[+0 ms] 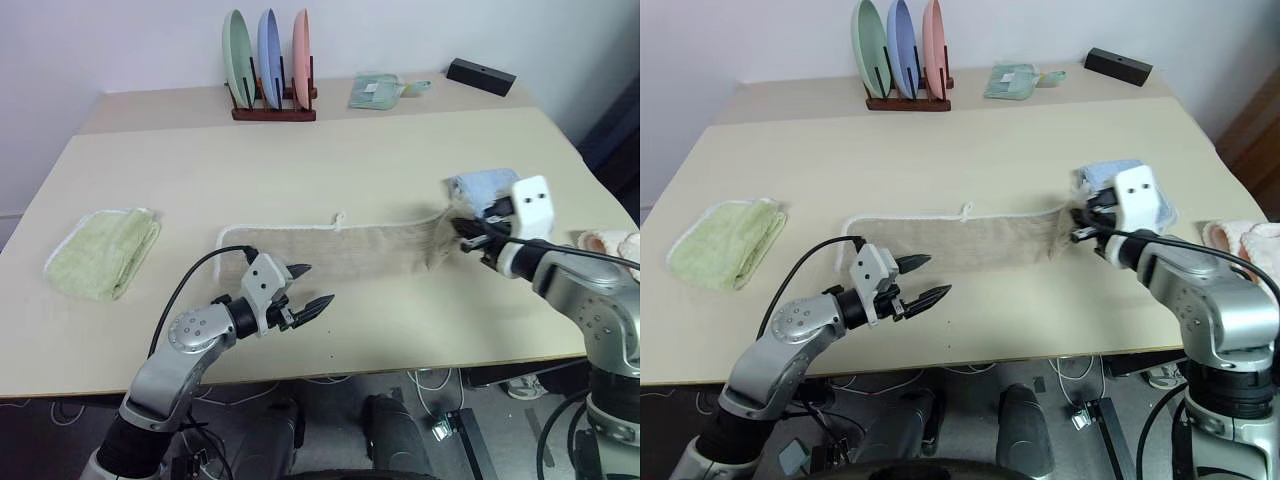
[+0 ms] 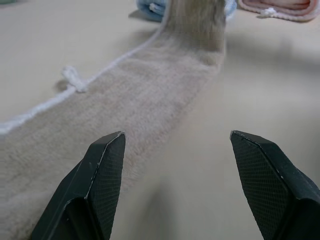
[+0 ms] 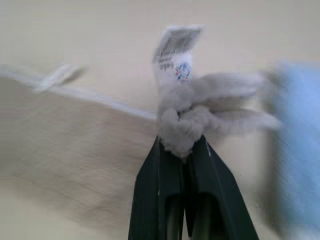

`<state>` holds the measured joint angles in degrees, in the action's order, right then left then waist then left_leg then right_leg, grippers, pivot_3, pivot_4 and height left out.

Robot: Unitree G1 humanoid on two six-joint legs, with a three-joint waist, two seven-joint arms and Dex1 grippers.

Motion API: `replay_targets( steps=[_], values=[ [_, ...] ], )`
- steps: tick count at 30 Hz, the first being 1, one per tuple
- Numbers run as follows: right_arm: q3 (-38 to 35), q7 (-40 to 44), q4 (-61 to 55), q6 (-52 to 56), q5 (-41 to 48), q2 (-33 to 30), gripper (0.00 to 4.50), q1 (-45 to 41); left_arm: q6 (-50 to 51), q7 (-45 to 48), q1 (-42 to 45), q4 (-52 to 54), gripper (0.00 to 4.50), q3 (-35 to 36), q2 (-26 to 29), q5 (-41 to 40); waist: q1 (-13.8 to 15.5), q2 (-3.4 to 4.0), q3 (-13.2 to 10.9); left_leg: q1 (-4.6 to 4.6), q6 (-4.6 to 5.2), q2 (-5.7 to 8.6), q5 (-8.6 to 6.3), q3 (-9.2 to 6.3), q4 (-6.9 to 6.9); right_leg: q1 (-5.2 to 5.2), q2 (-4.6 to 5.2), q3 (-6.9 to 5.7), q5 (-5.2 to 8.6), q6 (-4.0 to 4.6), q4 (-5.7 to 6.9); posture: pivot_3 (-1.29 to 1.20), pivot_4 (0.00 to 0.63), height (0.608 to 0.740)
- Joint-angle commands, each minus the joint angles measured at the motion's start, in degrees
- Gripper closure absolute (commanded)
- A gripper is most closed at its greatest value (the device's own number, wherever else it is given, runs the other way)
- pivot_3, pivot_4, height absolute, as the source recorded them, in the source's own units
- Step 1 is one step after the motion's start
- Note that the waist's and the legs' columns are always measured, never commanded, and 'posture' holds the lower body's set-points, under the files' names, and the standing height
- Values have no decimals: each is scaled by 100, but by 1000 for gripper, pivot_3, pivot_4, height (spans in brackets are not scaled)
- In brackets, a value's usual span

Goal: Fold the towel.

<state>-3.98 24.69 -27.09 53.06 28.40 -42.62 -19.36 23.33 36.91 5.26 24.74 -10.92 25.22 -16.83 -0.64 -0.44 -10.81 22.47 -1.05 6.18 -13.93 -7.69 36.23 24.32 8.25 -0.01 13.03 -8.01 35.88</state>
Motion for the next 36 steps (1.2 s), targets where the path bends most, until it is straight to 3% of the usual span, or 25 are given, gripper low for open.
replay_targets(
  steps=[1,5,10,13,19,22,25,29,30,36],
  values=[
    [1057,337,-223,-564,-577,-1,4458,-223,-87,-43,39,107,1075,56,-29,21,3,-5,0,1,0,0,0,-3,-2,0,0,-1,0,0,-5,0,150,740],
    [1873,378,207,-853,-1128,362,4458,-528,-32,-156,-24,214,1075,59,-65,43,14,-8,-1,4,-1,1,0,-15,2,-1,1,0,-4,4,-10,0,150,740],
    [2258,632,643,-987,-1394,635,4458,-670,46,-301,-112,342,1075,83,-69,57,38,-10,-1,4,-1,2,0,-20,0,-1,-1,0,-5,5,-12,0,150,740],
    [2241,860,590,-1043,-1416,595,3591,-606,69,-351,-146,369,1075,119,-64,46,39,-9,-1,4,-1,2,0,-22,-2,-1,-2,0,-5,5,-17,0,150,740],
    [1578,1396,282,-1499,-1066,501,567,-452,67,-353,-182,360,1075,158,-38,25,44,-9,-1,4,-2,1,0,-22,-2,-1,-4,0,-6,6,-17,0,150,740],
    [712,1668,261,-1404,-323,600,706,-422,71,-396,-209,336,1075,227,-57,12,74,-10,-2,4,-2,1,0,-22,-2,-2,-4,0,-6,5,-19,0,150,740],
    [511,1397,779,-1338,-413,760,2017,-643,90,-469,-204,294,1075,308,-143,-58,96,-10,-1,2,-2,-2,0,-21,-1,-3,-7,0,-9,10,-19,0,150,740],
    [860,1136,1606,-1859,-1021,1073,4096,-873,113,-575,-147,248,1075,326,-244,-44,120,-10,-1,0,-3,-8,1,-21,-1,-4,-15,0,-13,17,-20,0,150,740],
    [1003,960,1963,-2077,-1268,1239,4441,-929,141,-633,-130,232,1075,348,-296,-55,115,-10,-1,1,-4,-8,1,-21,-2,-3,-16,0,-13,17,-20,0,150,740],
    [1665,970,3369,-2976,-2040,1770,4441,-882,223,-794,-231,364,1075,372,-329,22,106,-8,-2,1,-9,-9,4,-22,-5,-1,-23,2,-16,21,-22,0,150,740]
  ],
)
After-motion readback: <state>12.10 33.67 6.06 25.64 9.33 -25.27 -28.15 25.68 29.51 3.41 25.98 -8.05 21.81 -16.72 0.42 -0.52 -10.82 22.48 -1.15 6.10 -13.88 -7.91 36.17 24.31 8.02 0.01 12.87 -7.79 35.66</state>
